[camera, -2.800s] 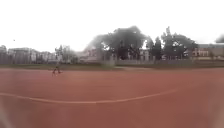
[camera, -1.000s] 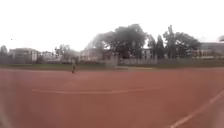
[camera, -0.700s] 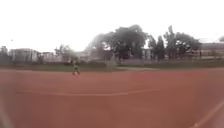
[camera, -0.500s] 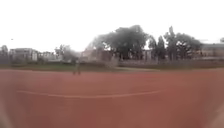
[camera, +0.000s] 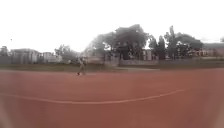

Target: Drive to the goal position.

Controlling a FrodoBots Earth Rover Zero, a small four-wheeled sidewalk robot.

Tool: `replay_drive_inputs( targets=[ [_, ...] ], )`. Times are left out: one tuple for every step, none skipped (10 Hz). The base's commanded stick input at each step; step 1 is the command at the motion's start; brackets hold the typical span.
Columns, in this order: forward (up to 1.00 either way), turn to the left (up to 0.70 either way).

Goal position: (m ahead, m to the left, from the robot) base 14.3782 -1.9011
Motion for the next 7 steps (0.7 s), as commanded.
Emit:
replay_drive_inputs(
  targets=[
    [0.70, 0.00],
    [0.70, 0.00],
    [0.70, 0.00],
    [0.70, 0.00],
    [0.70, 0.00],
    [0.70, 0.00],
    [0.70, 0.00]
  ],
)
